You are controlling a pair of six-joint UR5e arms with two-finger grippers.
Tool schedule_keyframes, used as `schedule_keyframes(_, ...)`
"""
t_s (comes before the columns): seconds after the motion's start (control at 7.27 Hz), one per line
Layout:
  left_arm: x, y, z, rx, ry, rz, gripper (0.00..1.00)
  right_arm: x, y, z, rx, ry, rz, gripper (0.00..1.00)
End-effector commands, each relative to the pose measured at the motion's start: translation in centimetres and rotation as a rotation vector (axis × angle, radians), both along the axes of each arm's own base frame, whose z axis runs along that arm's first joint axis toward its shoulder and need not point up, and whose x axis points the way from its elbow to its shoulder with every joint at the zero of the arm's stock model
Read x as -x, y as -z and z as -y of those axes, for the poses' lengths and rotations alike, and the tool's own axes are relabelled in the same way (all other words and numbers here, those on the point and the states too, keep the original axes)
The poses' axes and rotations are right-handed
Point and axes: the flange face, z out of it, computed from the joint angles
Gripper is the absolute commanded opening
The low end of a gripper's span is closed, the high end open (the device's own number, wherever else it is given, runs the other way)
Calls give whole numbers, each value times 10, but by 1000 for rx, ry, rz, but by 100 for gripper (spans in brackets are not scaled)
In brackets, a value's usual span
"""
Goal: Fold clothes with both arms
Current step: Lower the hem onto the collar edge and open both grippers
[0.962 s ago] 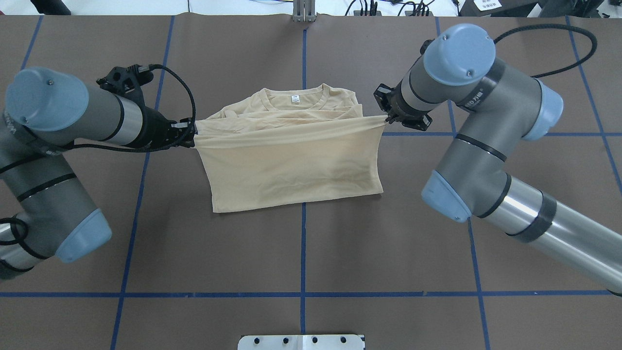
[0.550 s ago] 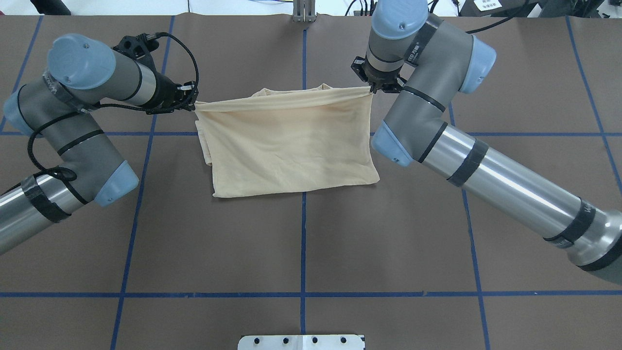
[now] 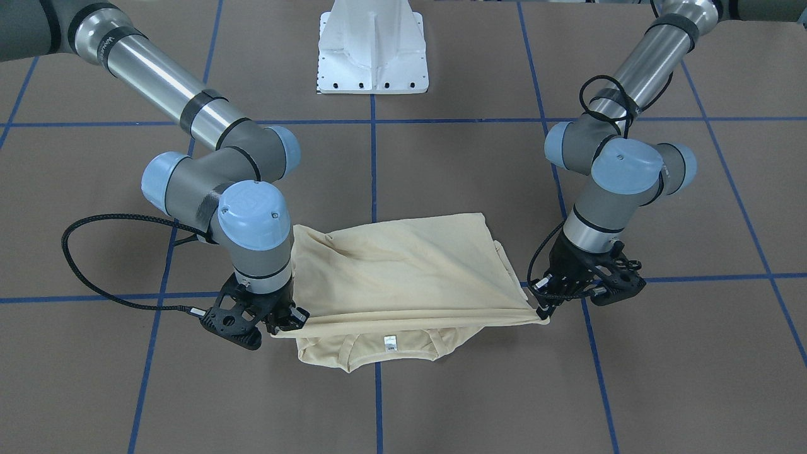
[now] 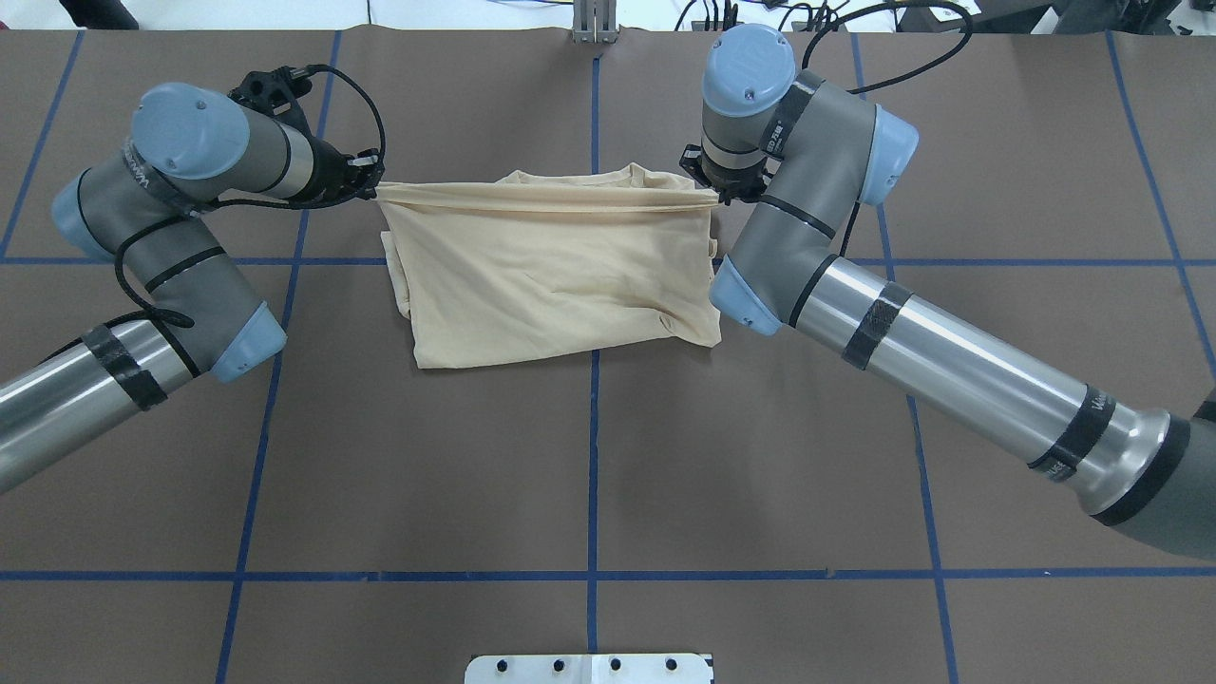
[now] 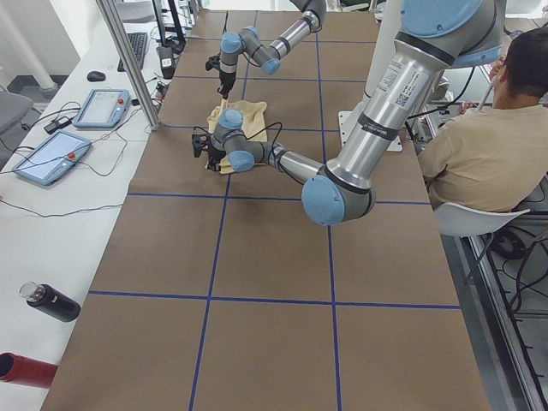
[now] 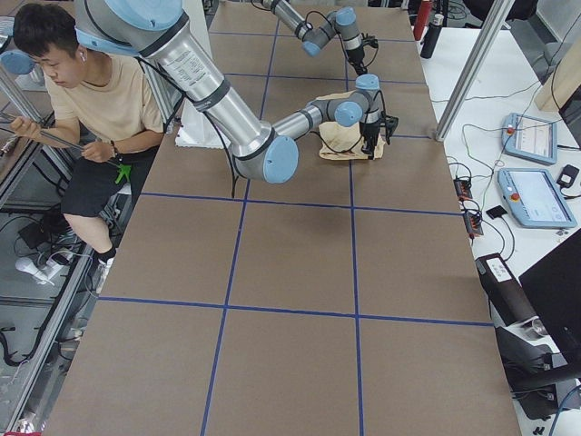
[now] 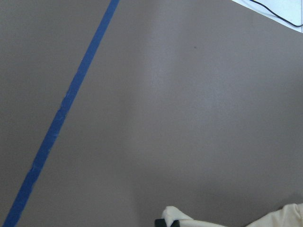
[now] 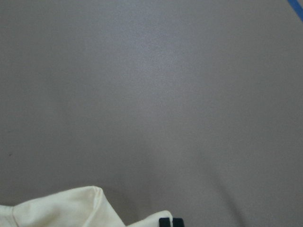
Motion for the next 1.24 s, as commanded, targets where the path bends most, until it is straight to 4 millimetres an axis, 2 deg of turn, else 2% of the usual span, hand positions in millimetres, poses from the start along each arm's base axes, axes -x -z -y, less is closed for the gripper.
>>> schedule_keyframes(0.0,-4,8,3,-7,3,-14,7,7,-8,-2,-9,1,-15,0)
schedule_keyframes(0.14,-8,7,7,-1,3,-8,14,9,-11,-3,-10,3,-14,8)
schedule_keyframes(0.27,-10,7,8,-1,0,-7,22,10,-12,-3,-12,3,-12,39)
schedule_keyframes(0.41,-12,5,8,0,-3,-5,32,10,-6,-2,-13,-2,-5,63)
schedule_keyframes(0.55,-13,6,6,-2,-6,-7,35,10,-4,-2,-13,-6,-1,72)
schedule_keyframes(0.69,-11,12,5,-23,-5,-28,38,9,3,-3,-16,-13,13,76)
schedule_keyframes(0.82,-3,26,-2,-56,-9,-64,38,-2,27,-13,-20,-56,75,81)
schedule_keyframes(0.96,13,34,-19,-77,-9,-86,38,-15,30,-45,24,-136,154,82)
schedule_keyframes(1.1,31,27,-42,-88,-14,-97,39,-22,14,-99,39,-172,191,83)
